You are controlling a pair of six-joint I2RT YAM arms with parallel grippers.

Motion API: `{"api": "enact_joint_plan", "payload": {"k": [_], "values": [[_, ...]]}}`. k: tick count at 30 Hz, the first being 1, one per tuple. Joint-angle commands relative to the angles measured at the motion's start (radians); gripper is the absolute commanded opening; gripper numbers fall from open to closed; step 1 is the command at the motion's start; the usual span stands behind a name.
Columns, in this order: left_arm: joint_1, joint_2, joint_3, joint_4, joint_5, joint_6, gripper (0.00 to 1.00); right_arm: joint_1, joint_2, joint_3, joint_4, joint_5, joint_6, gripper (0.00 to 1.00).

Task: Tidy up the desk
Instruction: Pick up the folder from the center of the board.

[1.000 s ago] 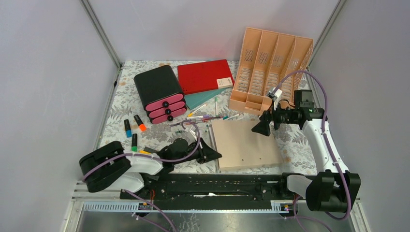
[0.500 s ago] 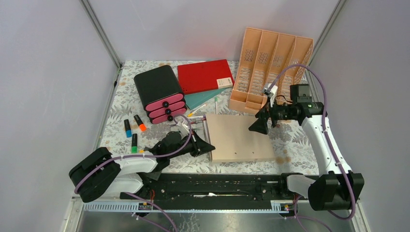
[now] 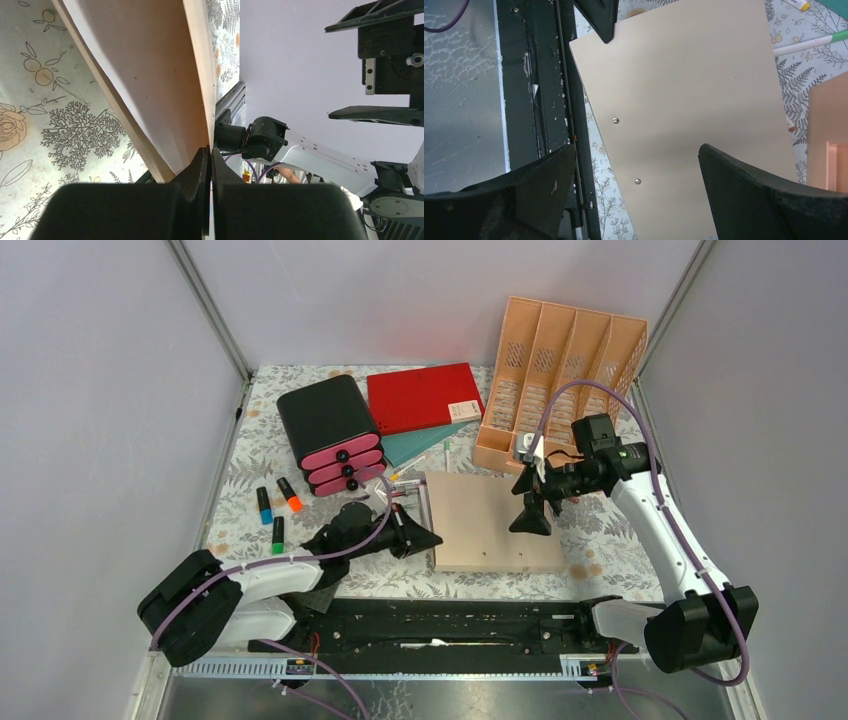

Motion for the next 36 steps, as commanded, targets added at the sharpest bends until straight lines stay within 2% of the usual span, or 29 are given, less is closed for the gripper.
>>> {"api": "enact_joint_plan", "payload": {"k": [1, 11, 17, 21, 24, 30, 34, 36], "values": [[0.022, -0.045, 0.039, 0.030, 0.021, 0.020, 0.00, 0.022, 0.009, 0.018, -0.017, -0.013, -0.038, 1.00], [0.078, -0.078, -0.013, 0.067, 0.059, -0.003, 0.00, 0.023, -0.038, -0.045, 0.033, -0.031, 0.103, 1.00], [0.101, -0.077, -0.044, 0.129, 0.073, -0.039, 0.00, 0.023, -0.032, -0.064, 0.096, -0.081, 0.264, 1.00], [0.113, -0.078, -0.061, 0.158, 0.081, -0.062, 0.00, 0.009, -0.050, -0.059, 0.160, -0.061, 0.388, 1.00], [0.121, -0.080, -0.070, 0.170, 0.086, -0.071, 0.00, -0.043, -0.060, -0.061, 0.219, -0.047, 0.484, 1.00], [0.126, -0.089, -0.085, 0.208, 0.082, -0.093, 0.00, -0.244, -0.096, -0.135, 0.318, -0.046, 0.645, 1.00], [0.126, -0.084, -0.082, 0.218, 0.081, -0.099, 0.00, -0.305, -0.172, -0.259, 0.470, 0.072, 0.820, 1.00], [0.128, -0.079, -0.083, 0.233, 0.080, -0.110, 0.00, -0.344, -0.184, -0.317, 0.535, 0.066, 0.881, 1.00]]}}
